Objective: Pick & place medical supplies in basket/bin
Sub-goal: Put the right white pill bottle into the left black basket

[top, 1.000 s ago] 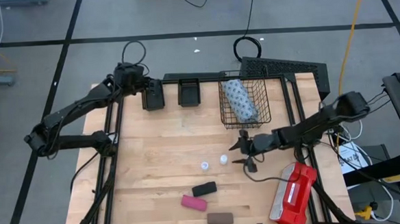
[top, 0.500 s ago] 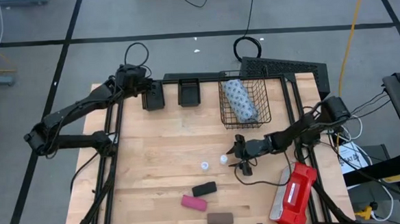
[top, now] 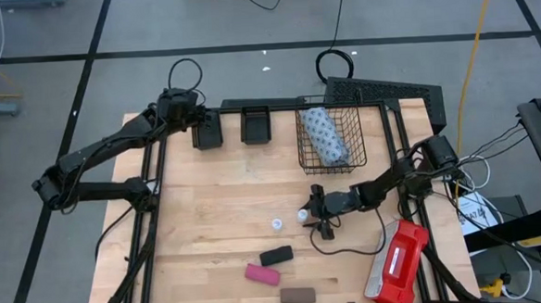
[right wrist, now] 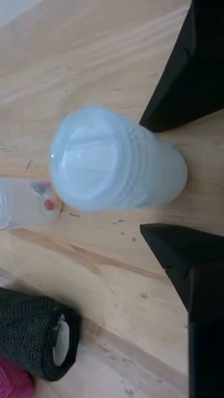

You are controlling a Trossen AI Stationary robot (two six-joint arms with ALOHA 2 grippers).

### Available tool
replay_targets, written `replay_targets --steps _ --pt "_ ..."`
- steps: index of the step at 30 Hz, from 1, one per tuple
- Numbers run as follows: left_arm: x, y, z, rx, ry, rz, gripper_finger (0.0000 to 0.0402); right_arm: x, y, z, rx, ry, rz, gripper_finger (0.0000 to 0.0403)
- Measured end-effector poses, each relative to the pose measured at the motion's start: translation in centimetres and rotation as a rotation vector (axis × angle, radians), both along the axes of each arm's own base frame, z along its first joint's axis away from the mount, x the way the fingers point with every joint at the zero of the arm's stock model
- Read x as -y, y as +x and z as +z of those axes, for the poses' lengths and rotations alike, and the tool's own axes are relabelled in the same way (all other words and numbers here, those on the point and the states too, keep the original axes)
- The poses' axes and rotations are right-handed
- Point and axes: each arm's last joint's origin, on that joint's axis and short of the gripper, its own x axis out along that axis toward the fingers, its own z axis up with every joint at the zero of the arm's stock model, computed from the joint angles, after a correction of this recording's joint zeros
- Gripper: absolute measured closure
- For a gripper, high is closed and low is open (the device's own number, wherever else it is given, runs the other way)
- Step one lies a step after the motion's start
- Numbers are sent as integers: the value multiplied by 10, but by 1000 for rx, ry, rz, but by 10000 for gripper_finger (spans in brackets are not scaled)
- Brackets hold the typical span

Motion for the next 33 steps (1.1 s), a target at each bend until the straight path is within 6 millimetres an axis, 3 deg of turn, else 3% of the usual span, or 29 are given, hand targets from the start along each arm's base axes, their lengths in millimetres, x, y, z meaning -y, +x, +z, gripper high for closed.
replay_targets --steps 12,19,33 --pt "0 0 0 16 -17 16 133 3 4 5 75 -48 -3 268" --pt "4 3 0 26 -26 -11 133 6 5 8 103 -68 -25 259" --pt "71 46 0 32 -74 -419 133 39 3 57 223 -27 -154 259"
